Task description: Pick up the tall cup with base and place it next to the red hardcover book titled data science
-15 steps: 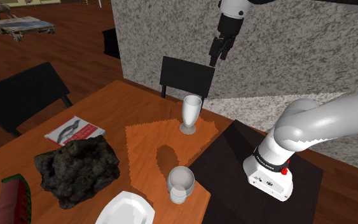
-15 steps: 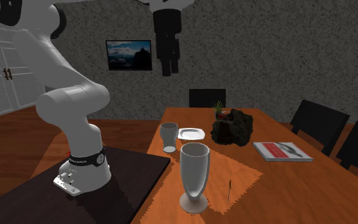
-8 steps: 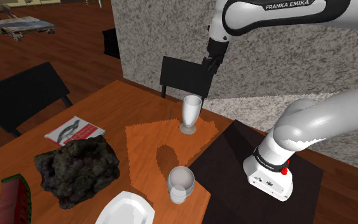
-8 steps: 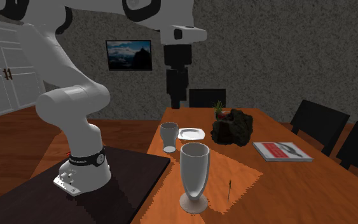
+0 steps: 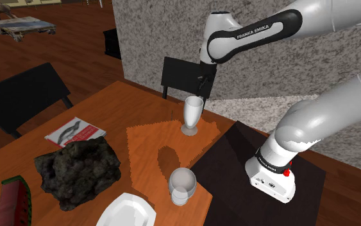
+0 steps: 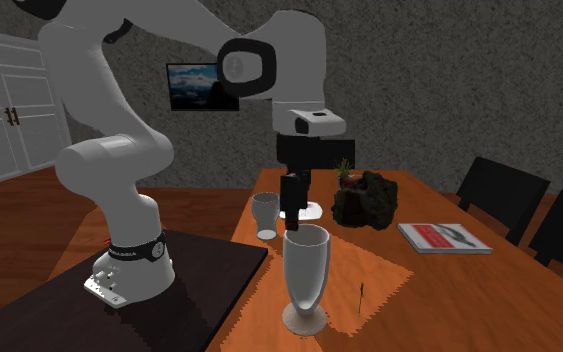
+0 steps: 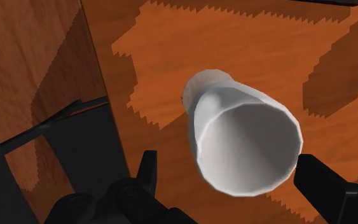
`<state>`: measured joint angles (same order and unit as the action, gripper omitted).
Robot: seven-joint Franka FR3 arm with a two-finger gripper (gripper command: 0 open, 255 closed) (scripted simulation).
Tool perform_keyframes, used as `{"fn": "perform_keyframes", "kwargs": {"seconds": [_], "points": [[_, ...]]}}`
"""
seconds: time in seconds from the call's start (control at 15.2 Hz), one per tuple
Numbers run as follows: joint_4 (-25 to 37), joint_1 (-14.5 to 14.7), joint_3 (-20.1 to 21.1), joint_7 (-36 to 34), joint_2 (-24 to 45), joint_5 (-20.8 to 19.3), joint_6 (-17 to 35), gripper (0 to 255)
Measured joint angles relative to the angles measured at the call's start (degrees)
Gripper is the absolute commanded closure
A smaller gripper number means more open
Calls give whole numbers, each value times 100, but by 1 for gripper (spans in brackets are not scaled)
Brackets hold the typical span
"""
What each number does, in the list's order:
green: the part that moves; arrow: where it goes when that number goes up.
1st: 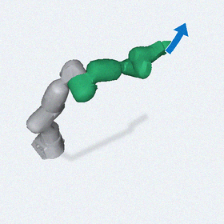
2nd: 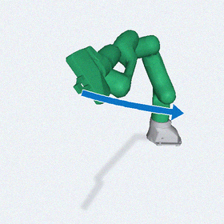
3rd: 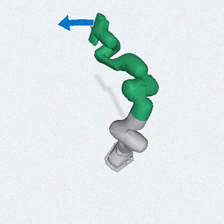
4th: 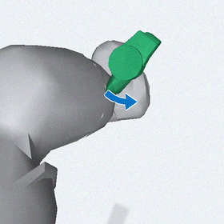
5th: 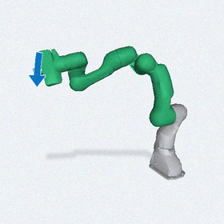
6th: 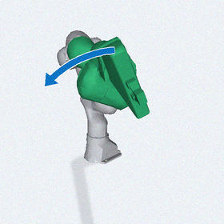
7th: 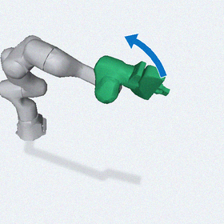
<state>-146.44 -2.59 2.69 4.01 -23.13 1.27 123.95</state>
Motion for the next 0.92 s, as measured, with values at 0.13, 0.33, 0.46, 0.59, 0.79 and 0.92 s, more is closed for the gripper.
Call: {"fn": "perform_keyframes", "kwargs": {"seconds": [0.13,0.33,0.46,0.59,0.79,0.92], "points": [[-18,-51,-29,20,393,-44,379,0],[-92,-70,-28,0,705,-67,744,0],[-180,-74,-27,-2,824,-74,949,0],[-221,-74,-22,-11,922,-78,1090,0],[-290,-78,-21,-13,1080,-85,1316,0],[-294,-78,-20,-14,1095,-85,1337,0]]}}
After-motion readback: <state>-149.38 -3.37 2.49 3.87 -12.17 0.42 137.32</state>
